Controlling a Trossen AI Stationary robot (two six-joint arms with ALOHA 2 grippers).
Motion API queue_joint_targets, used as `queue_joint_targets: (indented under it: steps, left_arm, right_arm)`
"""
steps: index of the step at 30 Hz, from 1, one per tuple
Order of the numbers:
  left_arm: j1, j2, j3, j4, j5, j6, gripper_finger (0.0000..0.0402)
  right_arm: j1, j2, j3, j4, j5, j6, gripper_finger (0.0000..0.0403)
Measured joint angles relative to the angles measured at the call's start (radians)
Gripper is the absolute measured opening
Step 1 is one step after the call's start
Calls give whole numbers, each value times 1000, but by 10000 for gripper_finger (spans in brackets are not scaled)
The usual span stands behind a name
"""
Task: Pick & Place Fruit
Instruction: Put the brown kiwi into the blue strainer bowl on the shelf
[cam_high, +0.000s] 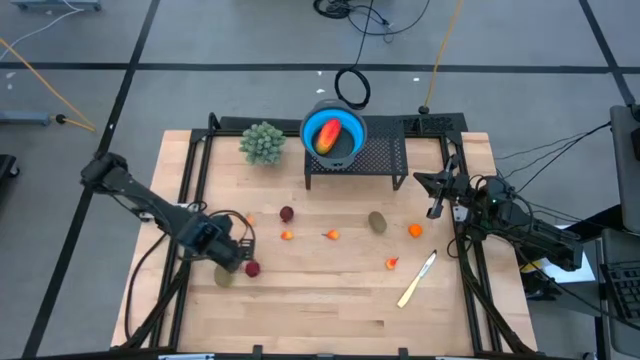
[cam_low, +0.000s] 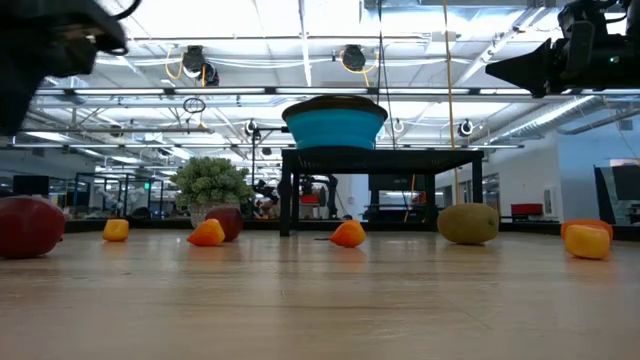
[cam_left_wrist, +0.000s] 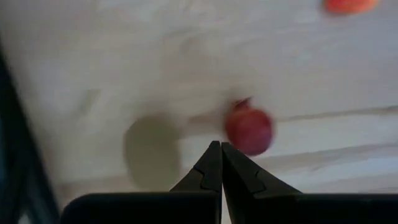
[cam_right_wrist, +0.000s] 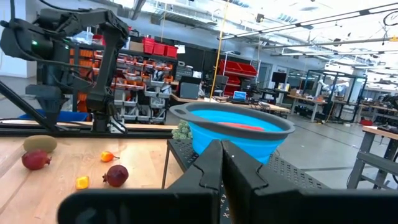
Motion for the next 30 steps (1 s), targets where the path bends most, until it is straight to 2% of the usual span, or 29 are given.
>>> queue_joint_targets:
  steps: [4, 12, 15, 23, 27, 30]
  left_arm:
    - [-43, -42, -37, 0, 67, -76, 8]
    - [-142, -33, -38, -3, 73, -222, 48]
    - [-162, -30, -38, -7, 72, -254, 82]
    - [-177, -30, -45, -7, 46, -276, 203]
    - [-177, -30, -90, 20, 78, -304, 259]
    - [-177, -30, -143, 101, 110, -320, 292]
  right_arm:
    - [0, 0, 0, 0, 0, 0, 0]
    - [0, 0, 0, 0, 3, 0, 0]
    - [0, 0, 0, 0, 3, 0, 0]
    - [0, 0, 0, 0, 3, 0, 0]
    - [0, 0, 0, 0, 3, 0, 0]
    - [0, 0, 0, 0, 3, 0, 0]
